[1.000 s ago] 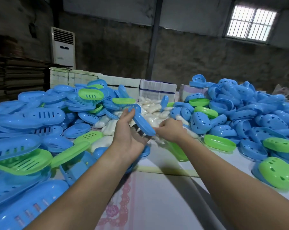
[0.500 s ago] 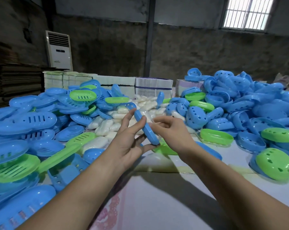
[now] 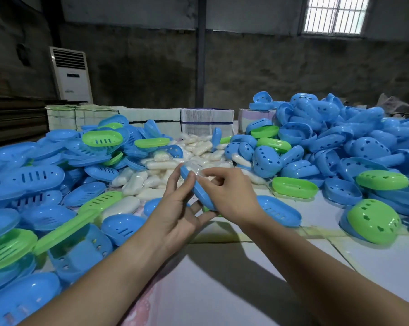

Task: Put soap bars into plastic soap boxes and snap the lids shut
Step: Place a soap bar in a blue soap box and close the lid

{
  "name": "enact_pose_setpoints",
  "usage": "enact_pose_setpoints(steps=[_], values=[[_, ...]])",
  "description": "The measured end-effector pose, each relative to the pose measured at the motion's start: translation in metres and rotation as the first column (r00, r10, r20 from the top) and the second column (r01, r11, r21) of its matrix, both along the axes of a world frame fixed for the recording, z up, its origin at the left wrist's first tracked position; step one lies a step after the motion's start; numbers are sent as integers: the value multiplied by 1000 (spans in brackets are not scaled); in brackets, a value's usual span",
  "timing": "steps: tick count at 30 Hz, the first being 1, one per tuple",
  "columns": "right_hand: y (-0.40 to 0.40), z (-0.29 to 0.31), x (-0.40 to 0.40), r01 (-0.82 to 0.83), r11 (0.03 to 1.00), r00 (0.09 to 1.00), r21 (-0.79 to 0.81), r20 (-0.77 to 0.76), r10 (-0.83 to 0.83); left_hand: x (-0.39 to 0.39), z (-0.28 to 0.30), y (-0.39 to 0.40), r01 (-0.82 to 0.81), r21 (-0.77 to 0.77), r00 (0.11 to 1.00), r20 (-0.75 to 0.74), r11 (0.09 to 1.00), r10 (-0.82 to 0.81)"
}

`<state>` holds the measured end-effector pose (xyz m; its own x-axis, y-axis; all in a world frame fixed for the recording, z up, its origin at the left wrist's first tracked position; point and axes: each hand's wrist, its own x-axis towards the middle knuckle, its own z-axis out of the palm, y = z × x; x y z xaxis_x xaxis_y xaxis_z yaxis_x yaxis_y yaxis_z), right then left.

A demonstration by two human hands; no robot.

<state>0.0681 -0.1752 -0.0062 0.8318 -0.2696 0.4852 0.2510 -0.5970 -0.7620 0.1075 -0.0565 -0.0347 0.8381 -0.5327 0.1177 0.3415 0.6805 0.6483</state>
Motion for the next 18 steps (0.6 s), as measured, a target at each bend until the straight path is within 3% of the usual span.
enact_pose_setpoints(steps=[3,8,11,18], values=[[-3,1,-2,-64,996,996,70,-56,68,0,-1,-2,-26,9,999,-25,1000,26],[-14,12,-6,-366,905,899,215,-168,403,5,9,5,-104,-81,984,-151,991,91],[-19,12,-6,-395,905,892,158,-170,418,2,13,6,-76,-96,975,-217,992,54],[-17,7,-3,-432,846,887,313,-24,461,0,17,3,-64,-178,965,-263,982,15]])
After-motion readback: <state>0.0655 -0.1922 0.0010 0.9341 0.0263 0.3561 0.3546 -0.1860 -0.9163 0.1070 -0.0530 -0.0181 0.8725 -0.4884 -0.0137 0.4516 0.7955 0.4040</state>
